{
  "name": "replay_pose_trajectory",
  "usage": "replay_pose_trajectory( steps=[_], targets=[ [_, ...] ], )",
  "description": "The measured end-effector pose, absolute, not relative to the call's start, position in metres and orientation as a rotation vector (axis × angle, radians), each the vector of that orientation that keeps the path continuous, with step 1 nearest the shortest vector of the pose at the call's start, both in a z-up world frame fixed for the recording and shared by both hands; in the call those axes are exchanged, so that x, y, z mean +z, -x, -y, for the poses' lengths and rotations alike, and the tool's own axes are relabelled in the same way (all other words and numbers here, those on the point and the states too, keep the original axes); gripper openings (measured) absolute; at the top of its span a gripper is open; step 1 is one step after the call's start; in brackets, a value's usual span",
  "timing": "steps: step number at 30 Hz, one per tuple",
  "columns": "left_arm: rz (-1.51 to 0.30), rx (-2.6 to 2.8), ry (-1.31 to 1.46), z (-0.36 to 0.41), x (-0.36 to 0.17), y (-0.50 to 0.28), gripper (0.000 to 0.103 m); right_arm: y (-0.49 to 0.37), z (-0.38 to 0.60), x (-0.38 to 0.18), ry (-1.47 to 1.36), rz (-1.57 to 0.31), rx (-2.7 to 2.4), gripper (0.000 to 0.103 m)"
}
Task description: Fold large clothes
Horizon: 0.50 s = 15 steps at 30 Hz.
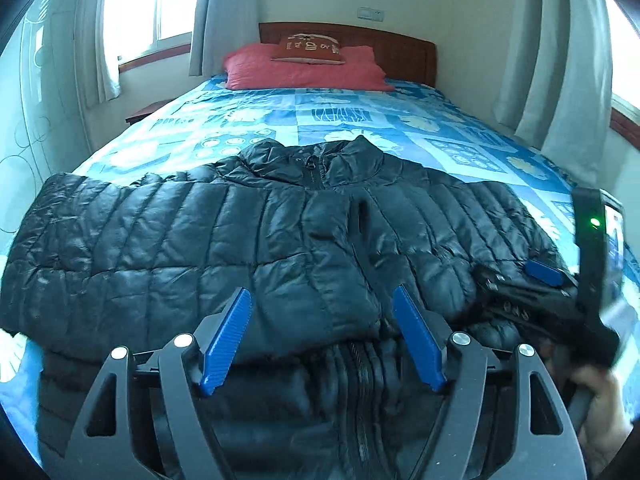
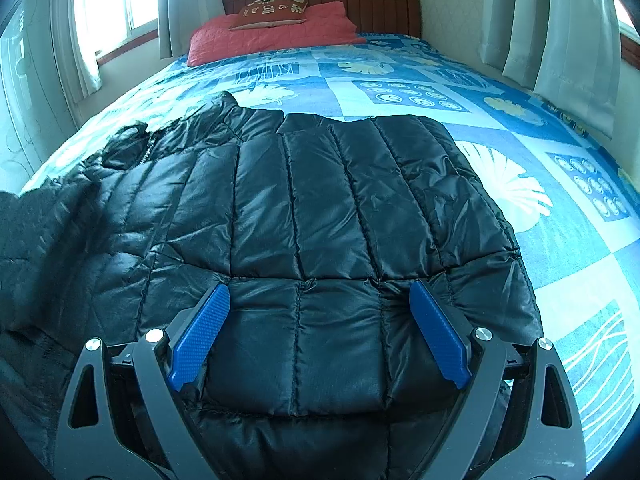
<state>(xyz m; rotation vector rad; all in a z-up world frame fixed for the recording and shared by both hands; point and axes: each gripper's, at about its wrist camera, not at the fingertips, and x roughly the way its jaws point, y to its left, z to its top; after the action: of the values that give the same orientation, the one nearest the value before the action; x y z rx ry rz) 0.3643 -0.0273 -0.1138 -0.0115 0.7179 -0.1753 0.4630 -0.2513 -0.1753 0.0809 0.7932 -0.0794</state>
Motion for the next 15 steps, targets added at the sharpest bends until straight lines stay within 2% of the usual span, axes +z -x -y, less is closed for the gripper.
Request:
replay_pose_trajectory(
  steps=[8, 15],
  targets=[
    [-0.668, -0.114, 0.04, -0.035, -0.095, -0.326, 0.075, -0.443, 0.195, -0.126, -0.175, -0.722, 0.066, 0.091],
    [-0.676, 0.027, 0.089, -0.1, -0.101, -0.321, 0.077, -0.48, 0.108, -0.146, -0.11, -0.82, 0.174, 0.09]
  ],
)
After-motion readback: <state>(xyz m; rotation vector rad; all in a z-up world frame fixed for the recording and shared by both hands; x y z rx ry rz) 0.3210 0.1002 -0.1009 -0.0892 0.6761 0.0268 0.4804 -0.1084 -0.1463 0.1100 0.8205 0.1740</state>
